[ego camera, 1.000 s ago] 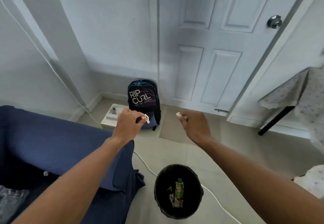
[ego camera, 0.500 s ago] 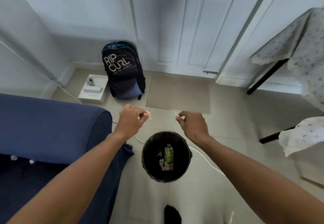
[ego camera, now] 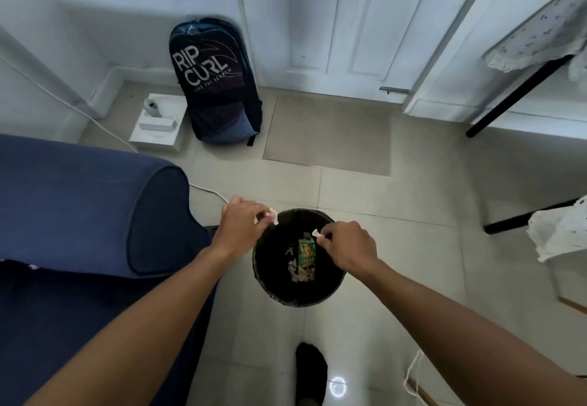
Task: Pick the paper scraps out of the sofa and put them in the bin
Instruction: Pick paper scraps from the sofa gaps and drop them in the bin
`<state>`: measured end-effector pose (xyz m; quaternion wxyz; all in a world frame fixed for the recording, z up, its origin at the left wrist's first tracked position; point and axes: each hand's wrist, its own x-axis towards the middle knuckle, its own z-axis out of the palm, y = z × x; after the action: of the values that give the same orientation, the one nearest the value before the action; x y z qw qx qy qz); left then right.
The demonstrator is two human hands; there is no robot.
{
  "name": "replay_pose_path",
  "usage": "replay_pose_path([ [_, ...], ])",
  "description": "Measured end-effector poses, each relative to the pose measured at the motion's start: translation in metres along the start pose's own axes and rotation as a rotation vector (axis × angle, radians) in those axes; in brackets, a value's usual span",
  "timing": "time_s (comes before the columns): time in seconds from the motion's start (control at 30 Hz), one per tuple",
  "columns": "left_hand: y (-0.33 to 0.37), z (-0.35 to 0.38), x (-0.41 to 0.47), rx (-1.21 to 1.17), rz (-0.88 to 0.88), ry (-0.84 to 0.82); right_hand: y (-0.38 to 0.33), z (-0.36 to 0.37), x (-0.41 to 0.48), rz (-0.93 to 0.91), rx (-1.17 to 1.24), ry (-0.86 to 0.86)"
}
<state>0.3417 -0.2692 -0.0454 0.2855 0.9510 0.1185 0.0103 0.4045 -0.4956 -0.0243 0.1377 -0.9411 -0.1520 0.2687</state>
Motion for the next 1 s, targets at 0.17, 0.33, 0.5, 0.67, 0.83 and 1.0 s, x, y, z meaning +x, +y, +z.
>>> replay_pose_path([
  [0.17, -0.003, 0.003, 0.004, -0.003, -0.020, -0.007, 0.005, 0.009, 0.010, 0.068, -0.115, -0.183],
  [0.33, 0.002, 0.000, 0.008, 0.002, -0.028, 0.001, 0.003, -0.001, 0.018, 0.030, -0.122, -0.140],
  [0.5, 0.005, 0.000, 0.009, 0.015, -0.021, 0.003, 0.000, -0.005, 0.023, 0.010, -0.121, -0.103],
  [0.67, 0.010, 0.001, 0.005, 0.066, 0.013, -0.042, 0.001, -0.003, 0.025, 0.020, -0.117, -0.056],
  [0.83, 0.013, 0.000, 0.000, 0.219, 0.054, -0.206, 0.003, -0.005, 0.024, 0.041, -0.100, 0.004],
  [1.0, 0.016, -0.003, -0.002, 0.417, -0.026, -0.310, 0.005, -0.011, 0.021, 0.054, -0.072, 0.038],
])
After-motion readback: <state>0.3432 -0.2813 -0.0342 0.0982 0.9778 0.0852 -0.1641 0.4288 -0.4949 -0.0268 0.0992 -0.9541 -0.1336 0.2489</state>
